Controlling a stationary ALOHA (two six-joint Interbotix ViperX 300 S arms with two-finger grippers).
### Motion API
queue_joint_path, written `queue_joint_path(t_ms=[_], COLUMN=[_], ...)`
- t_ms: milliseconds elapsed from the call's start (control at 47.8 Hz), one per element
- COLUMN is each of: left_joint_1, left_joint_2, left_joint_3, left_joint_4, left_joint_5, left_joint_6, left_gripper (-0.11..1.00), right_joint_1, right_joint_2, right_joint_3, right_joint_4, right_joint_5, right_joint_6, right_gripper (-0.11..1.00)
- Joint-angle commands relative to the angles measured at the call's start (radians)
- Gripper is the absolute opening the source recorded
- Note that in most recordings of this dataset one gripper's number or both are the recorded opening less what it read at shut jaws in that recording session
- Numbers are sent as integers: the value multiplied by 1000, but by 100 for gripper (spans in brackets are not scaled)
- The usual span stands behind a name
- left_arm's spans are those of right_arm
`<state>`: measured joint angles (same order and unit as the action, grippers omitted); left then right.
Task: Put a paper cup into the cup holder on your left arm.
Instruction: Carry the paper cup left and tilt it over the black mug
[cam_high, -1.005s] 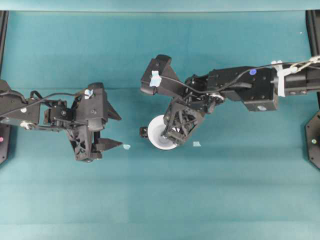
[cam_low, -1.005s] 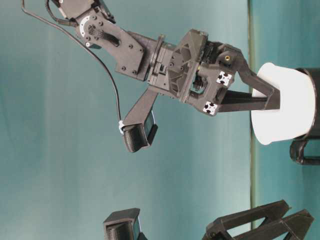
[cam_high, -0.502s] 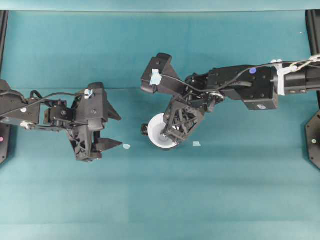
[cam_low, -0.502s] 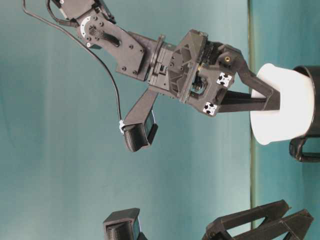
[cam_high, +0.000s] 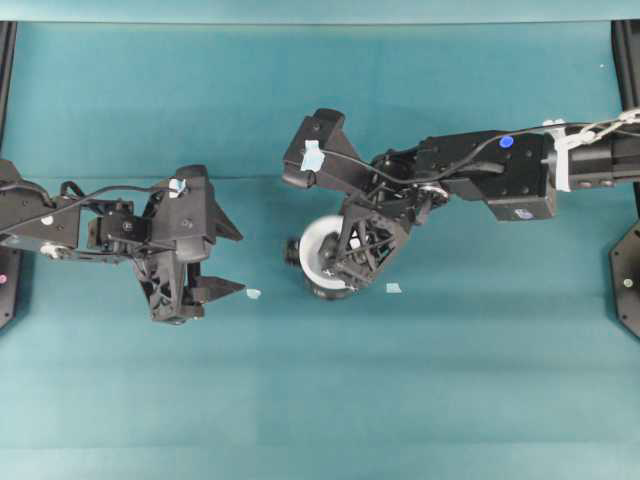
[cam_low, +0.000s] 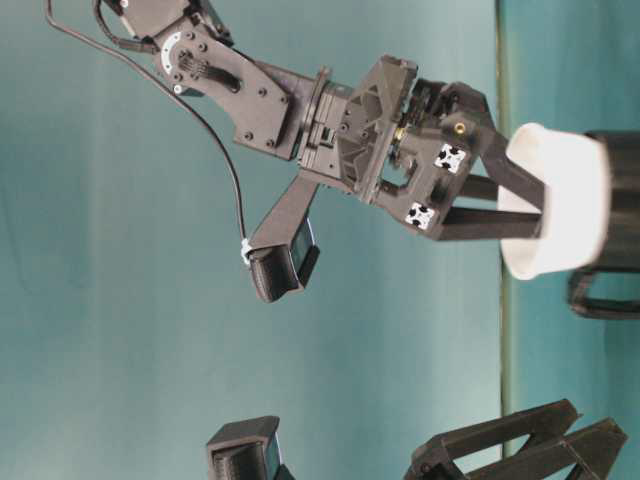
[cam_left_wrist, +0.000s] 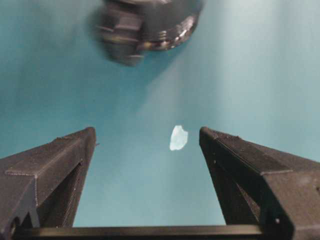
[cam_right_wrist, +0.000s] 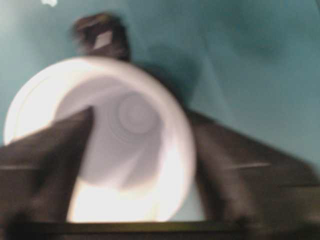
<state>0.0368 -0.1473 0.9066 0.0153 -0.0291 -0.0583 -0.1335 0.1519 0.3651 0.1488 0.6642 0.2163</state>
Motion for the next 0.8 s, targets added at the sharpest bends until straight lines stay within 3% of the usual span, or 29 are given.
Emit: queue_joint_path(t_ms=[0,774], left_joint_1=[2,6], left_joint_2=[-2,-2], left_joint_3=[-17,-17], left_joint_4=[0,0], left_joint_5=[-8,-6], left_joint_6=[-2,-2], left_gripper=[92,92], right_joint_1=[-3,-3], right_joint_2=[-31,-63], right_joint_3=[-6,-6], right_joint_4=[-2,-2], right_joint_5=[-2,3], right_joint_6=[-11,-26], right_gripper=[80,83])
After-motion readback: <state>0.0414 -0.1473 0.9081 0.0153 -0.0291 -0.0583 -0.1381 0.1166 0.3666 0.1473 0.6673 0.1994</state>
